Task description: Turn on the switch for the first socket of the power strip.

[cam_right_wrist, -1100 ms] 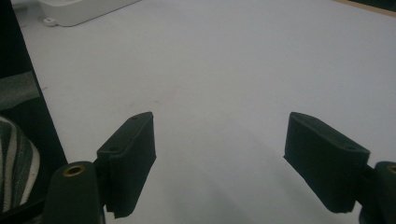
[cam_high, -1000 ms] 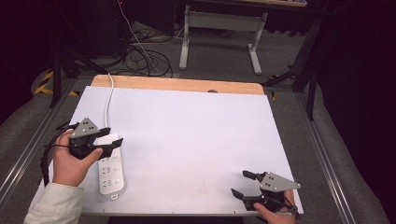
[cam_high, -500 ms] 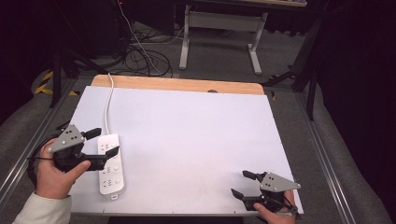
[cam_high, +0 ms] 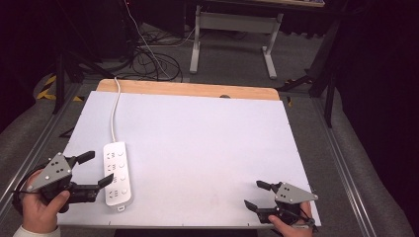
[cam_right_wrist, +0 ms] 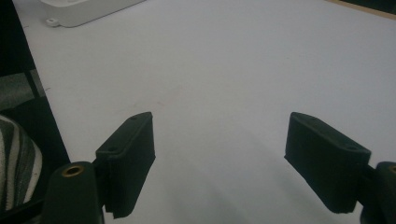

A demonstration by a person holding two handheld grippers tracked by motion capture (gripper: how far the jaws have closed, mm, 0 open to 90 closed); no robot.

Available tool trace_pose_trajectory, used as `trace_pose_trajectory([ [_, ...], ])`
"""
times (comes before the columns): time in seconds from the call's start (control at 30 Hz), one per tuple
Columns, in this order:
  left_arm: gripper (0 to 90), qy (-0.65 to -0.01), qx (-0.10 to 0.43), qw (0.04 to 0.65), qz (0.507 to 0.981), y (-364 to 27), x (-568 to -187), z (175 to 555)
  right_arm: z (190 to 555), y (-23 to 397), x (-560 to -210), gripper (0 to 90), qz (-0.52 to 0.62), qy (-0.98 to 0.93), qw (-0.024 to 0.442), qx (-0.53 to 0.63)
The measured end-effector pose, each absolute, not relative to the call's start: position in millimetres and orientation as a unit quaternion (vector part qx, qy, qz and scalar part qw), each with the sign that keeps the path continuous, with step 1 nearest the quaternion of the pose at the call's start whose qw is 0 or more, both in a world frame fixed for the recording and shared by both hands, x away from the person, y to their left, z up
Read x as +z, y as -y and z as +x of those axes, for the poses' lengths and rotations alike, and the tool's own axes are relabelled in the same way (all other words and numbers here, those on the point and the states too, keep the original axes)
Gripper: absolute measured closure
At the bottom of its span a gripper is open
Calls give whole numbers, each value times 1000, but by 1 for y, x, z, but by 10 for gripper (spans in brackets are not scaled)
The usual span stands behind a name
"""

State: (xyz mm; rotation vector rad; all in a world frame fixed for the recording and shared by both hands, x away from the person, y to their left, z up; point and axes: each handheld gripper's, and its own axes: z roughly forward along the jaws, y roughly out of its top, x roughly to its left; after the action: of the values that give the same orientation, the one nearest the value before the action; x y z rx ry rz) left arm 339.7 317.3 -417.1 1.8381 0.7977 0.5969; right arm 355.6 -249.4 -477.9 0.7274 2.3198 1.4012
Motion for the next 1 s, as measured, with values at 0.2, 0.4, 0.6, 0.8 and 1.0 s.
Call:
trace_pose_trajectory([
  [0.2, 87, -324, 249, 493, 768, -323, -430, 333, 356, 250, -478, 244, 256, -816, 167, 491],
  [0.4, 87, -321, 244, 503, 765, -328, -442, 328, 355, 250, -478, 240, 255, -815, 167, 492],
  [0.6, 87, -316, 252, 509, 760, -335, -454, 326, 356, 250, -479, 240, 256, -815, 167, 492],
  [0.8, 84, -304, 250, 502, 770, -337, -468, 325, 356, 251, -478, 240, 256, -814, 167, 494],
  [1.0, 77, -312, 233, 517, 762, -344, -480, 325, 356, 251, -478, 240, 258, -813, 167, 495],
])
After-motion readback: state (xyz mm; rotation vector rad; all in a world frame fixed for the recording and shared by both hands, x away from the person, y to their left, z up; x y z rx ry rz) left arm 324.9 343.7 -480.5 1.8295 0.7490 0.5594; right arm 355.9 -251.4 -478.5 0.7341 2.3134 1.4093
